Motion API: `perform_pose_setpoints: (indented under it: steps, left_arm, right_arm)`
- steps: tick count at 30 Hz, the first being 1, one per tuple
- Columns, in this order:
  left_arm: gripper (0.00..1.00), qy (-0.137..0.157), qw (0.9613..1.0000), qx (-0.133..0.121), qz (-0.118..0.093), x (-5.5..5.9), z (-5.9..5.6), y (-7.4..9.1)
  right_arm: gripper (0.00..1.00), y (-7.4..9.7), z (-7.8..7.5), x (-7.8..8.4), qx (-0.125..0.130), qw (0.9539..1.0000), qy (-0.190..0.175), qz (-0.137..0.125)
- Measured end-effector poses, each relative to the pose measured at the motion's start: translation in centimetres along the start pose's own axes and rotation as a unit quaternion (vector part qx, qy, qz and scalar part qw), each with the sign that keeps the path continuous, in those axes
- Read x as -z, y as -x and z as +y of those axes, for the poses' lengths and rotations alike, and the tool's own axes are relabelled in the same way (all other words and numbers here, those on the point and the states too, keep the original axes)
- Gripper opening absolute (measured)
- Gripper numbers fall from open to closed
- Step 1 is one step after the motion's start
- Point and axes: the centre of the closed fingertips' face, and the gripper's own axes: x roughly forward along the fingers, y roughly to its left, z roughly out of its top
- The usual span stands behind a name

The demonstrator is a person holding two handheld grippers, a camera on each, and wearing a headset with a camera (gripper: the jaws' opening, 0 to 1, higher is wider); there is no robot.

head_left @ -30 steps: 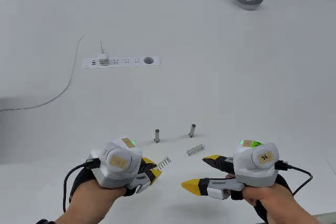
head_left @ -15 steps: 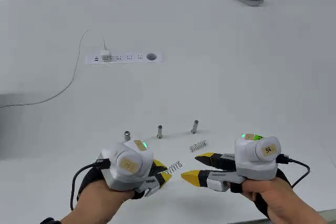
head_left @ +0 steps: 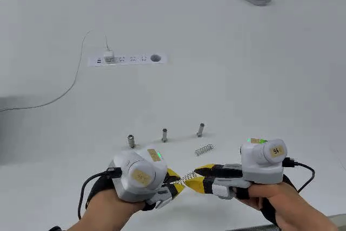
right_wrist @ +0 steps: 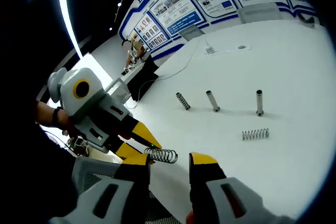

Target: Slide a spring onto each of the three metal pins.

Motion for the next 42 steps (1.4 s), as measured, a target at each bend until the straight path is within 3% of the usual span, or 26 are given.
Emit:
perform_pose_setpoints:
  steps: [12,25,30,42]
  left_arm:
    - [0.10,-0.025,0.9995,0.017,0.000,-0.4,-0.9,-0.3]
    - [0.10,-0.046,0.9978,0.046,0.010,0.3,-1.7,-0.8]
    - [0.10,-0.053,0.9969,0.058,0.004,-0.2,-2.0,-1.0]
    - [0.10,-0.056,0.9958,0.071,-0.012,-2.0,-2.0,-1.1]
  right_arm:
    - [0.21,0.2,0.8,0.4,-0.021,0.9993,-0.030,0.005]
    - [0.16,0.7,1.5,0.8,-0.033,0.9982,-0.048,0.013]
    - [0.13,1.0,2.1,1.0,-0.042,0.9979,-0.045,0.021]
    - [0.12,2.1,1.9,-0.1,-0.030,0.9992,-0.020,0.018]
